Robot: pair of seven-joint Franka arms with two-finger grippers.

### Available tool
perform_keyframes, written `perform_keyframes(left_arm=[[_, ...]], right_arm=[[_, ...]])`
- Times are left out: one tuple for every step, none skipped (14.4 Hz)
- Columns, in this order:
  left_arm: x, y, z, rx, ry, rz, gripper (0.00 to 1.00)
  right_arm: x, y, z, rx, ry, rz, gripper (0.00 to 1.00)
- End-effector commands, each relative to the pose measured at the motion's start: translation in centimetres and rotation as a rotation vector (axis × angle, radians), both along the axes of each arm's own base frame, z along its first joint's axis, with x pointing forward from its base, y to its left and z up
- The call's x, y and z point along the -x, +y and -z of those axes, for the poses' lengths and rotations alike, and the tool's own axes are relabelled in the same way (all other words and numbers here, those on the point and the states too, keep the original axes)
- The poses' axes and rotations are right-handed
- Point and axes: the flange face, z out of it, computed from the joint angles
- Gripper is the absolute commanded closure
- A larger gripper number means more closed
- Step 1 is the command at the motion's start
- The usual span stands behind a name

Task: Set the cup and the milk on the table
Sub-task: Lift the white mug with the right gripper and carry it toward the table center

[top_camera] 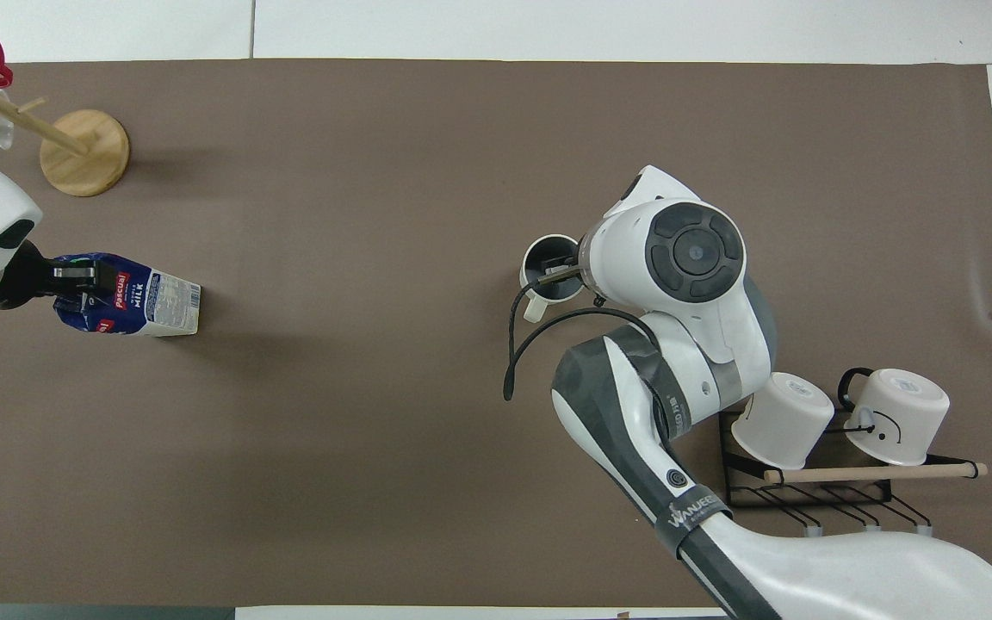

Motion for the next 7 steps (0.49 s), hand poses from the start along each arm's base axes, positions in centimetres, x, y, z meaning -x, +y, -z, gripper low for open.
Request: perform_keyframes(left_arm=[[0.0, -0.1, -2.4, -0.006, -0.03, 0.013, 1.0], [-0.1, -0.1, -3.5, -0.006, -0.025, 0.013, 1.0], [-0.3, -0.1, -4.6, -0.005, -0.019, 0.014, 1.0], [-0.3, -0.1, -5.6, -0.005, -0.016, 0.014, 1.0], [-0.4, -0.2, -6.6, -0.007, -0.016, 0.018, 1.0], [-0.4, -0.5, -7.5, -0.006, -0.009, 0.021, 1.0], [-0.3, -0.7, -8.5, -0.006, -0.005, 0.023, 1.0]], right_arm=[[1.5, -0.9, -0.1, 0.01, -0.017, -0.063, 1.0], [1.9, -0.8, 0.1, 0.022, -0.014, -0.116, 1.0], [2.3, -0.8, 0.4, 0.034, -0.01, -0.166, 1.0], [2.7, -1.1, 0.9, 0.04, -0.002, -0.182, 1.0], [2.8, -1.2, 1.0, 0.038, -0.002, -0.18, 1.0], [2.8, -1.1, 1.0, 0.034, -0.011, -0.178, 1.0], [2.8, -1.1, 1.1, 0.032, -0.015, -0.177, 1.0]])
